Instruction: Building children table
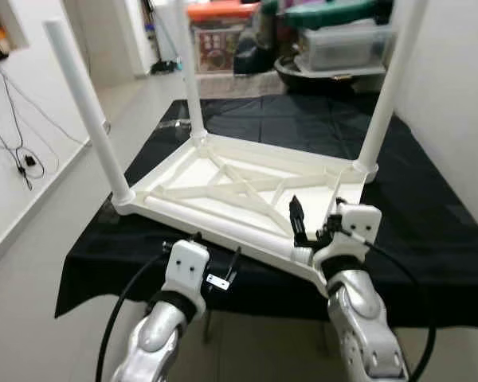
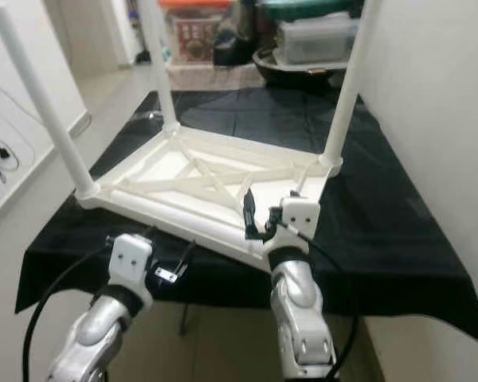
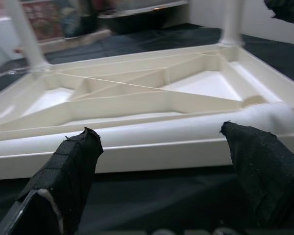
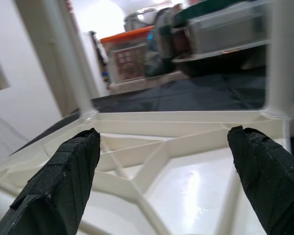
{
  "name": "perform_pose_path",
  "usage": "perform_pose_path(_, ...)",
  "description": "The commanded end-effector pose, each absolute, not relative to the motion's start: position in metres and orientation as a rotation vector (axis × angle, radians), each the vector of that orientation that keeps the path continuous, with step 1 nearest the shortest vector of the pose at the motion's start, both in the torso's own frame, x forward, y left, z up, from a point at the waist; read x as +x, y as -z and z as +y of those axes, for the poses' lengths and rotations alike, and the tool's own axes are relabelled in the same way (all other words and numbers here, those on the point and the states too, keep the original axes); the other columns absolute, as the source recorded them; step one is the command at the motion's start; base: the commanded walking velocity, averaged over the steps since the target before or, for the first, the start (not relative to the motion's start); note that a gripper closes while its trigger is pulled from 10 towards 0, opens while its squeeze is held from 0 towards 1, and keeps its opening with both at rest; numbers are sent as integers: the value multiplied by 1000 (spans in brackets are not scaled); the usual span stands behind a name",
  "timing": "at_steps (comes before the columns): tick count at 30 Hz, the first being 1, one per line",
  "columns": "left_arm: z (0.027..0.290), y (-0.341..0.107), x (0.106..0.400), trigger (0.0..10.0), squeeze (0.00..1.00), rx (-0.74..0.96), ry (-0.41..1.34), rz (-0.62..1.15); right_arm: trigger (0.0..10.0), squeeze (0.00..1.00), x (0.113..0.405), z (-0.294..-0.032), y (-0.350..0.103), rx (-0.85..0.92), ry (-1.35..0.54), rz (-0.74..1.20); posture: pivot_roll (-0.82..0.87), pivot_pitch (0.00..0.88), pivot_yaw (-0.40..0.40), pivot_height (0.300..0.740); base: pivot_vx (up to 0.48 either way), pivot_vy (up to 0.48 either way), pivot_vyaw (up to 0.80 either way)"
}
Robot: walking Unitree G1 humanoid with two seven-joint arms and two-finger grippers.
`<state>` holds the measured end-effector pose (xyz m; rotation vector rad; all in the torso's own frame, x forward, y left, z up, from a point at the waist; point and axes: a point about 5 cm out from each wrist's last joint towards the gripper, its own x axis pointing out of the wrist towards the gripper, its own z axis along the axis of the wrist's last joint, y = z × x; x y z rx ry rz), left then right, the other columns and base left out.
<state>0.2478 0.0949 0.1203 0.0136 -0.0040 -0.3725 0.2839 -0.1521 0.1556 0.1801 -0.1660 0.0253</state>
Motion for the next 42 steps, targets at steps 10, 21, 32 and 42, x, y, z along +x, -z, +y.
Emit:
perform_pose_path(10,97,-112,239,10000,0,13,423,65,10000,0,294,-175,-162,466,-214,-38,20,0,31,740,0,0,0)
perform_pose_path(21,97,-111,236,10000,0,0,423,73,10000,0,292,-195,-144,416,-321,205,19,0,28,740,0,0,0)
perform_pose_path(32,98,-111,235,10000,0,0,434,81,10000,0,294,-214,-153,467,-405,341,15,13,26,740,0,0,0)
perform_pose_path(42,97,-112,235,10000,0,0,425,81,10000,0,289,-214,-149,519,-458,451,23,25,14,740,0,0,0)
